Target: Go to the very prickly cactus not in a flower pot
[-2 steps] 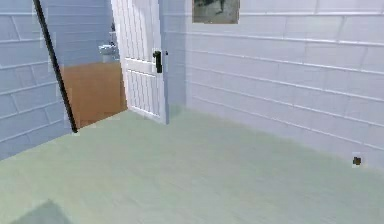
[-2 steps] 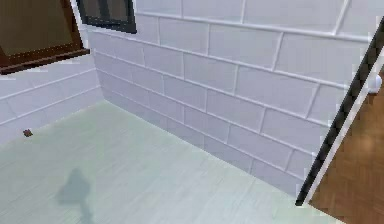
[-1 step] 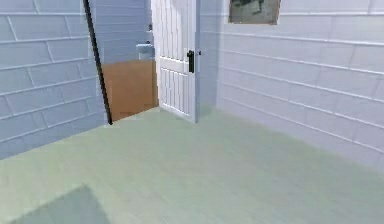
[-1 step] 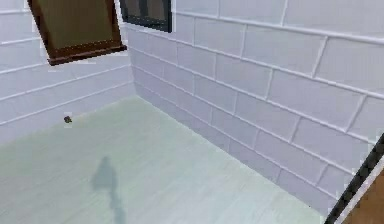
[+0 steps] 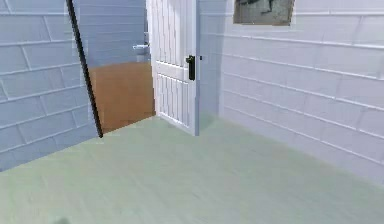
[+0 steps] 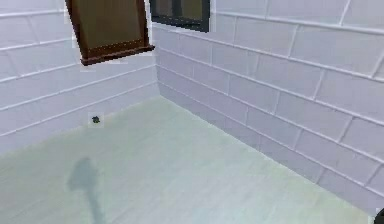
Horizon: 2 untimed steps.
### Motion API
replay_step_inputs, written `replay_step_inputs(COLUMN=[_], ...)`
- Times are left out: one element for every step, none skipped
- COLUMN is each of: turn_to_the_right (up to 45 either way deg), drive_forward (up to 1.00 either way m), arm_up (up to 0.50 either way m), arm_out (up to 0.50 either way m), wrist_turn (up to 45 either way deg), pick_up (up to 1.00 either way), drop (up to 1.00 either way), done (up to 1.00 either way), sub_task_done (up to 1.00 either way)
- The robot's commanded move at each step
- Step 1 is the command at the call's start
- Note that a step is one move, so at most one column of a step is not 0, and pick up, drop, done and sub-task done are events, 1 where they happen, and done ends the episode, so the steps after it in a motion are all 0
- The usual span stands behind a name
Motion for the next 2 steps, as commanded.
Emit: replay_step_inputs(turn_to_the_right=[-33.0, 0.0], drive_forward=[0.00, 0.15], arm_up=[0.00, 0.00], arm_out=[0.00, 0.00], wrist_turn=[0.0, 0.0], pick_up=[0.00, 0.00], drop=[0.00, 0.00], done=[0.00, 0.00], sub_task_done=[0.00, 0.00])
